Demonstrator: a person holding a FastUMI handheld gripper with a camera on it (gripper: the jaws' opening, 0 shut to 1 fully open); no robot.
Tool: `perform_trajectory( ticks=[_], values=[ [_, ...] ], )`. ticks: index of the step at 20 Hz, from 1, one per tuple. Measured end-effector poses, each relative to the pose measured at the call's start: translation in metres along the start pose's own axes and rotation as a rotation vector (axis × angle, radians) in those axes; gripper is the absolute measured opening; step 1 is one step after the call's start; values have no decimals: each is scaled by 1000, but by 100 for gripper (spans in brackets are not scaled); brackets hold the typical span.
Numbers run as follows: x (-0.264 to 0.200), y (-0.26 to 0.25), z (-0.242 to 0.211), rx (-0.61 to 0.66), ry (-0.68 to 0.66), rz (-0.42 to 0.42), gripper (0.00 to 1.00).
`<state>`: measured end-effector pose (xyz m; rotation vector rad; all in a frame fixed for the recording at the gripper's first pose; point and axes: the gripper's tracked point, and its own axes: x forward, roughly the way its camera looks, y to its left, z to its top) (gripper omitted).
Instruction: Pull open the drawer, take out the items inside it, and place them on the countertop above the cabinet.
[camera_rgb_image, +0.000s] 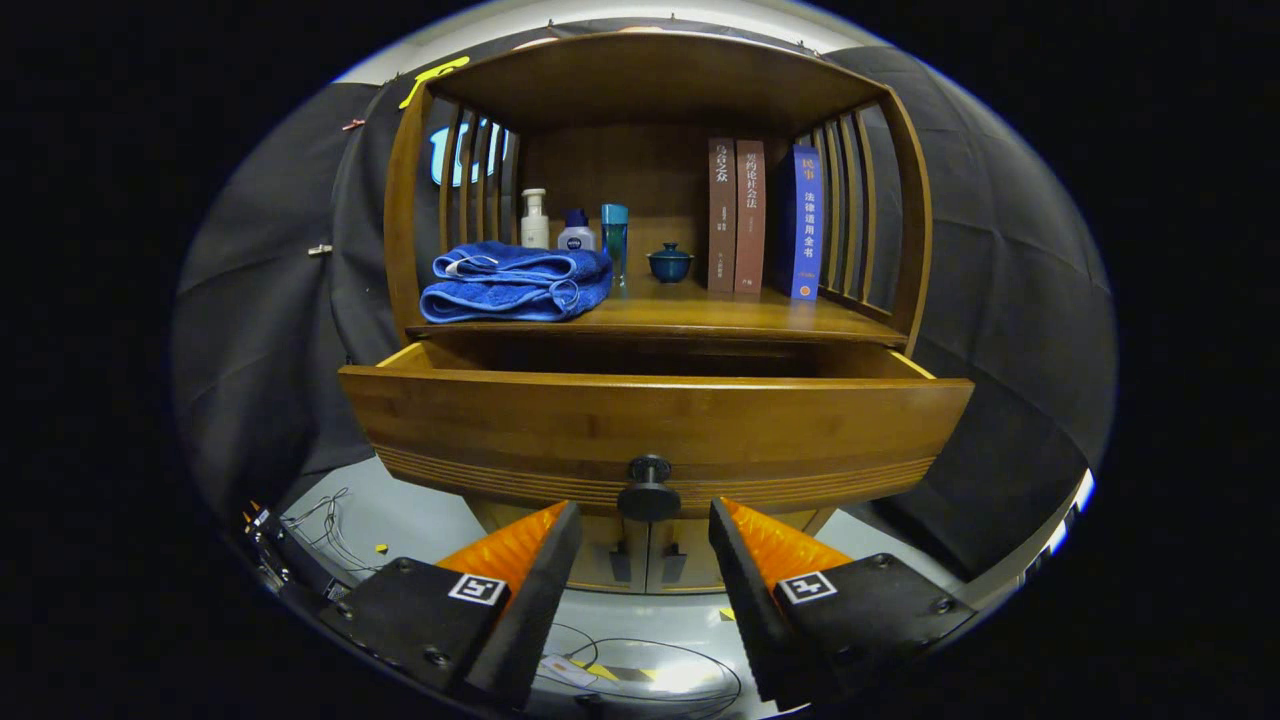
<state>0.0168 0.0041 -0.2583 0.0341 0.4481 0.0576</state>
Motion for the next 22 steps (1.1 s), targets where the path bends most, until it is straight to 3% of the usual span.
perform_trajectory(
  ticks=[10, 13, 14, 16, 17, 22],
  values=[
    [56, -5, -14, 18, 71, -1, 82],
    [57, -4, -14, -19, 70, -8, 47],
    [57, -3, -15, -19, 68, -4, 42],
    [58, -4, -16, -4, 74, 3, 42],
    [51, -3, -14, -14, 78, 0, 31],
    [32, -2, -27, -1, 96, -2, 31]
  ],
)
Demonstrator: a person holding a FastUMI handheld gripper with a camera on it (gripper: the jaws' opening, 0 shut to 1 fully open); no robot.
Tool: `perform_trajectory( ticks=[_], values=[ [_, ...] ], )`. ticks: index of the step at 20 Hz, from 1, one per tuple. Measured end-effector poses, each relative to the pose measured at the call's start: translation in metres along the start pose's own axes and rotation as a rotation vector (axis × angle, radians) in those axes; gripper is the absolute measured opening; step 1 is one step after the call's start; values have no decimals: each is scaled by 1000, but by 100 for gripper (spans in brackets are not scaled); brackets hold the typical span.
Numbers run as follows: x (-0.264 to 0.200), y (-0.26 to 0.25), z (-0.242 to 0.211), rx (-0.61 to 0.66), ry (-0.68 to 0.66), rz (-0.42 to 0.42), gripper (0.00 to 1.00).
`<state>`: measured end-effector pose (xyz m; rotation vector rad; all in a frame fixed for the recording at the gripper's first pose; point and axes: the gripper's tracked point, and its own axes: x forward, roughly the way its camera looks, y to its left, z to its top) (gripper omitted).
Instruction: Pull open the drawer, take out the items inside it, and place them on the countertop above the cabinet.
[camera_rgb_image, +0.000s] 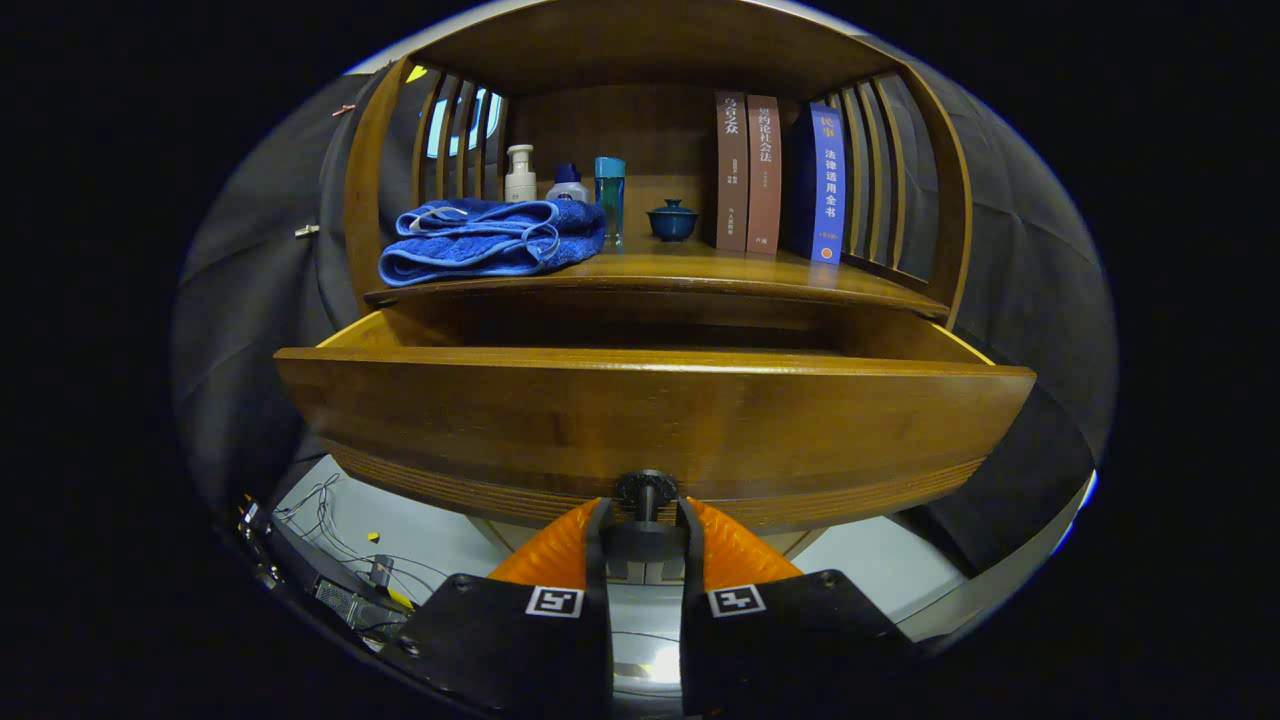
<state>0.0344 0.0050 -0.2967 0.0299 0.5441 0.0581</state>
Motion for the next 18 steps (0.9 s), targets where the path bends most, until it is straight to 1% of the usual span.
perform_trajectory(
  ticks=[6, 7, 9, 12, 15, 18],
  values=[
    [-41, 3, -33, 33, 63, -1, 31],
    [-47, 4, -34, 43, 53, 2, 30],
    [-58, 5, -42, 37, 75, 4, 31],
    [-62, 5, -49, 50, 82, 12, 30],
    [-74, 3, -39, 47, 73, 8, 62],
    [-104, 0, -15, 44, 32, -15, 94]
  ],
)
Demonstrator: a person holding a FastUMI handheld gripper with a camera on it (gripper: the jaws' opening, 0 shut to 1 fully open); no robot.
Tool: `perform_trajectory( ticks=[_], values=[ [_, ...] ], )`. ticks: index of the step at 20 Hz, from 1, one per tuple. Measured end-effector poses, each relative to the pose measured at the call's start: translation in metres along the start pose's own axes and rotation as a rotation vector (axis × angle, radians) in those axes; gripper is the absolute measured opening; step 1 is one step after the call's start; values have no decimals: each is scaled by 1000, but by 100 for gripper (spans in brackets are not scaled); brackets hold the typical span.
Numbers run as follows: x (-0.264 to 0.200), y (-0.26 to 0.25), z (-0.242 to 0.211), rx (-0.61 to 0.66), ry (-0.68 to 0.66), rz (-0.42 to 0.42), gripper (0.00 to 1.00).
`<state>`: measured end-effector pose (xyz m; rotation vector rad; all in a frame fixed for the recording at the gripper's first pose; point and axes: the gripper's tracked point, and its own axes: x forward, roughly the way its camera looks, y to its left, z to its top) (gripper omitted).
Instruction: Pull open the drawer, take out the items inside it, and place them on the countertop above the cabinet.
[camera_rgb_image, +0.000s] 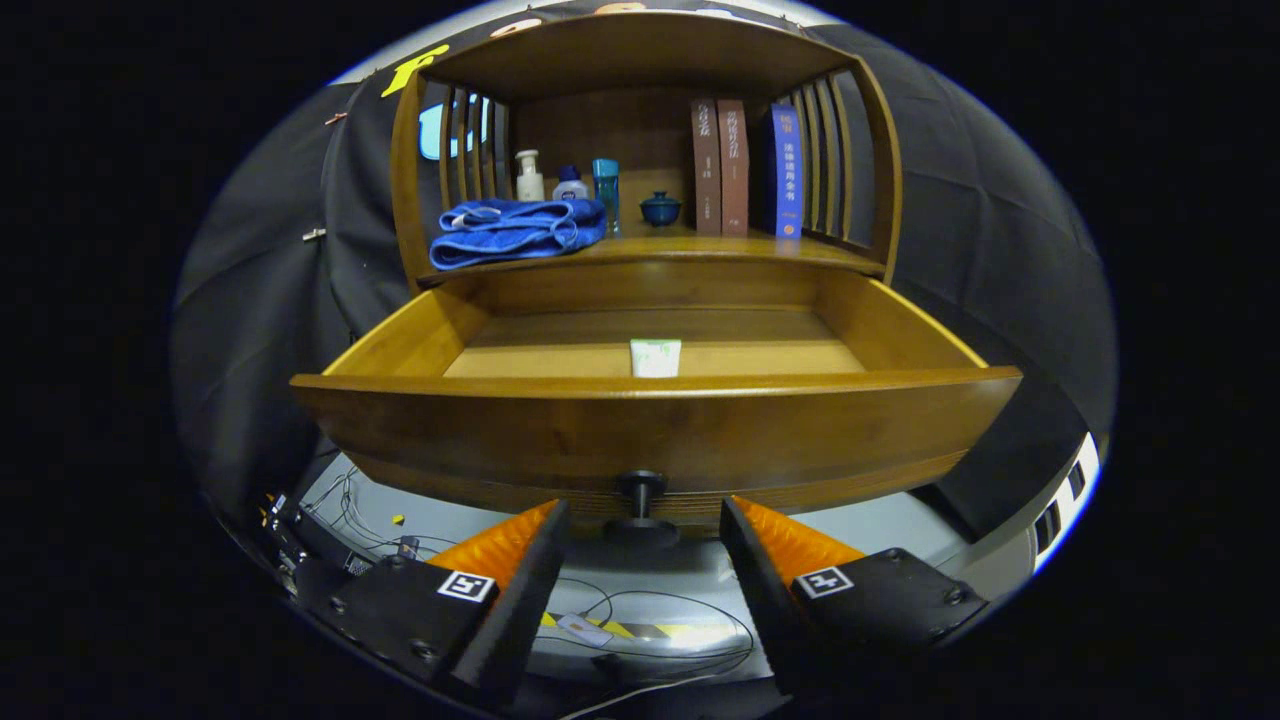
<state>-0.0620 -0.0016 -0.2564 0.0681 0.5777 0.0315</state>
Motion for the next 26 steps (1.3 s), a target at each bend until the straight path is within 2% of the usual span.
perform_trajectory(
  ticks=[4, 6, 7, 11, 19, 26],
  values=[
    [-11, 6, 69, -27, -93, 10, 94],
    [4, 14, 103, -35, -116, 39, 99],
    [17, 19, 112, -37, -95, 58, 100],
    [77, 15, 123, -85, 69, 38, 99],
    [163, -5, 88, -88, 457, 0, 100],
    [188, -4, 52, -102, 633, 12, 98]
  ],
)
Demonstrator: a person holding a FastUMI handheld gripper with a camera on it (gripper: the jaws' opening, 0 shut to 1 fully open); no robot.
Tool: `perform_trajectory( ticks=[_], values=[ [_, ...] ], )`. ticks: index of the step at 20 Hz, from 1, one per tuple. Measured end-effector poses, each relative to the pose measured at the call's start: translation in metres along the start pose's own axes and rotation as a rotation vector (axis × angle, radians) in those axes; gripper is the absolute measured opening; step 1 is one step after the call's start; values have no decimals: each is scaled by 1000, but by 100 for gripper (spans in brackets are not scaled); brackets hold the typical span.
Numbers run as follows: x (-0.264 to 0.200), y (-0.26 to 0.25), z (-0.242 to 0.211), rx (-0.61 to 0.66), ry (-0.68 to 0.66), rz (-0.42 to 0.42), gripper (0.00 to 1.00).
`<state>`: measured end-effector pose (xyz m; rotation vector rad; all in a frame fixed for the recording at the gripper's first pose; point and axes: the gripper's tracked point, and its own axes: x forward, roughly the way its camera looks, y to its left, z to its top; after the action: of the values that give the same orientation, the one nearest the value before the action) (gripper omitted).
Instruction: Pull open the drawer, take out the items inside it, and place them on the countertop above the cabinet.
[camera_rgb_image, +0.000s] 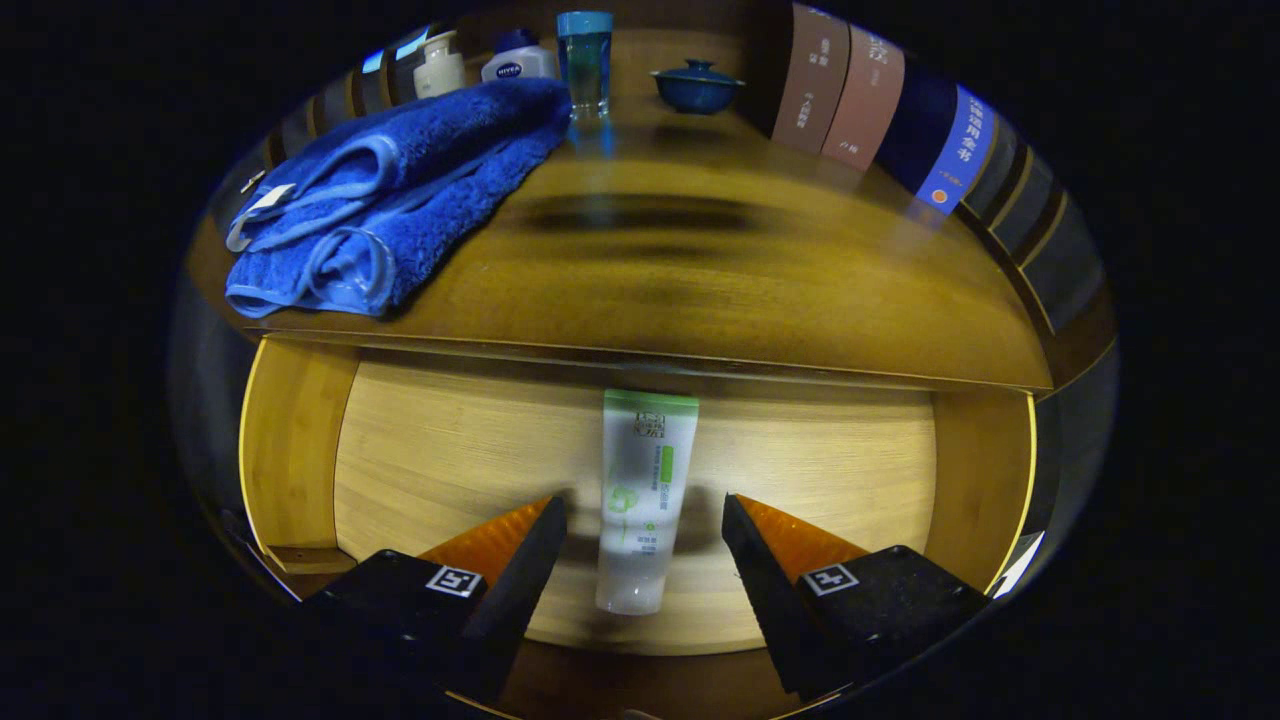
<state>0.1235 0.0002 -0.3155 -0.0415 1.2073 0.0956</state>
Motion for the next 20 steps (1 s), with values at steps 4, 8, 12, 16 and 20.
perform_trajectory(
  ticks=[4, 8, 12, 16, 20],
  values=[
    [13, 2, -14, -22, 92, -5, 97],
    [17, -1, -16, -16, 134, -11, 83],
    [23, 0, -20, -26, 161, -11, 54],
    [21, 2, -19, -34, 154, 4, 42],
    [10, 2, -13, -1, 107, 37, 42]
  ],
)
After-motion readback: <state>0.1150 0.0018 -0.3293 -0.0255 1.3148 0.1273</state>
